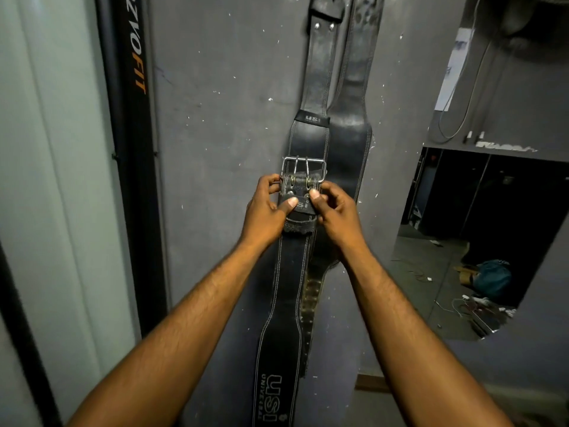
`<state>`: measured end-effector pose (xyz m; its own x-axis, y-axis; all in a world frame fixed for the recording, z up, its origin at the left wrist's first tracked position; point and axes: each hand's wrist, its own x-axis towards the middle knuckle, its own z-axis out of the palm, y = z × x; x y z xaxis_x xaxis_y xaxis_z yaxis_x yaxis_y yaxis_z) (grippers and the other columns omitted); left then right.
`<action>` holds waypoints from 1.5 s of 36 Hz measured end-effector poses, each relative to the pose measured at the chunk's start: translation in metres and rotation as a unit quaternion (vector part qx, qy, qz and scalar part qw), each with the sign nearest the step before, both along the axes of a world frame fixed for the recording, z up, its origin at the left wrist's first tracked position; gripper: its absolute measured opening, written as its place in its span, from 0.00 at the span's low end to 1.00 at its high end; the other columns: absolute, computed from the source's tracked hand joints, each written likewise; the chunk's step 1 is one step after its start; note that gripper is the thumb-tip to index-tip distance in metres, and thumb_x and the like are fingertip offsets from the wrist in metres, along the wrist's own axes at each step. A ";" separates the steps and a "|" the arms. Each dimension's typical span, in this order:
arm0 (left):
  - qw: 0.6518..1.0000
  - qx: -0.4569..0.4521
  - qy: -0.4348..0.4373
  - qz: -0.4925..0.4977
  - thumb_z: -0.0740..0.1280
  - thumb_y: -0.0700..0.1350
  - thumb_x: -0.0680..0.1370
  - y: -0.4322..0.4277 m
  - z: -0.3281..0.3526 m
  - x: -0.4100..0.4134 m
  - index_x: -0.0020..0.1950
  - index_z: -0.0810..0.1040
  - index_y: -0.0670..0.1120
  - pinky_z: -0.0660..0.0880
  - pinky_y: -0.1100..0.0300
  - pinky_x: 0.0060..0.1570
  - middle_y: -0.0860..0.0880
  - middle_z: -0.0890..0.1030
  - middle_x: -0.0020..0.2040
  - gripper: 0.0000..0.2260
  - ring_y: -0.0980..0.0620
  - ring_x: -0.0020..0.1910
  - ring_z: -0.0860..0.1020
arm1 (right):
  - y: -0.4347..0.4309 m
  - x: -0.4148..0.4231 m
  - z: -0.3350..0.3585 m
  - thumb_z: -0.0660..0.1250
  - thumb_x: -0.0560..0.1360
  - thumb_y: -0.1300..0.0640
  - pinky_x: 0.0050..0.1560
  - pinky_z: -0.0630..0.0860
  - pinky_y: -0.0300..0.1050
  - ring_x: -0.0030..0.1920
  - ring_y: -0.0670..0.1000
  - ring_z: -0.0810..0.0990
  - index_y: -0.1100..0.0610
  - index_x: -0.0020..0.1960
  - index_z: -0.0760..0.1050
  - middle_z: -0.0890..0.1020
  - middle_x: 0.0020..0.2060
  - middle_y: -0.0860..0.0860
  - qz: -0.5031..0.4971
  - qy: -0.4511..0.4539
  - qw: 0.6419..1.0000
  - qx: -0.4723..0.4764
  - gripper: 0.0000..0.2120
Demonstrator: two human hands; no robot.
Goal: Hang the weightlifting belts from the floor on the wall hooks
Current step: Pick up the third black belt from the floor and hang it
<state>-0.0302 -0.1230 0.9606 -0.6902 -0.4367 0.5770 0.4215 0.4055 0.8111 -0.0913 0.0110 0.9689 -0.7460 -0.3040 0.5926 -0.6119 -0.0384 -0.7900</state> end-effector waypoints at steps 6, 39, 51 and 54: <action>0.999 -0.021 0.022 0.042 0.70 0.42 0.78 -0.001 -0.004 0.002 0.77 0.65 0.53 0.77 0.72 0.49 0.51 0.69 0.70 0.29 0.57 0.50 0.77 | -0.007 0.006 -0.002 0.67 0.80 0.53 0.66 0.76 0.53 0.58 0.48 0.80 0.59 0.63 0.79 0.83 0.54 0.51 -0.049 0.006 0.999 0.010 0.15; 0.963 -0.170 0.148 0.145 0.67 0.44 0.81 -0.083 0.181 -0.102 0.78 0.66 0.43 0.63 0.62 0.71 0.46 0.72 0.74 0.26 0.49 0.73 0.69 | -0.114 -0.097 0.171 0.61 0.83 0.55 0.53 0.56 0.17 0.60 0.41 0.67 0.57 0.80 0.59 0.71 0.68 0.57 -0.201 0.278 0.938 -0.059 0.27; 0.918 -0.284 0.150 0.234 0.64 0.43 0.82 -0.128 0.352 -0.191 0.69 0.70 0.39 0.69 0.58 0.57 0.38 0.76 0.64 0.17 0.42 0.63 0.75 | -0.160 -0.185 0.339 0.66 0.80 0.56 0.38 0.69 0.28 0.46 0.49 0.76 0.62 0.61 0.71 0.80 0.52 0.54 -0.245 0.363 0.892 -0.115 0.13; 0.909 -0.302 0.143 0.249 0.63 0.45 0.82 -0.135 0.384 -0.204 0.66 0.72 0.38 0.70 0.58 0.56 0.37 0.76 0.65 0.16 0.41 0.63 0.75 | -0.165 -0.201 0.370 0.64 0.81 0.54 0.41 0.64 0.37 0.49 0.52 0.77 0.61 0.62 0.73 0.81 0.53 0.54 -0.260 0.353 0.894 -0.091 0.13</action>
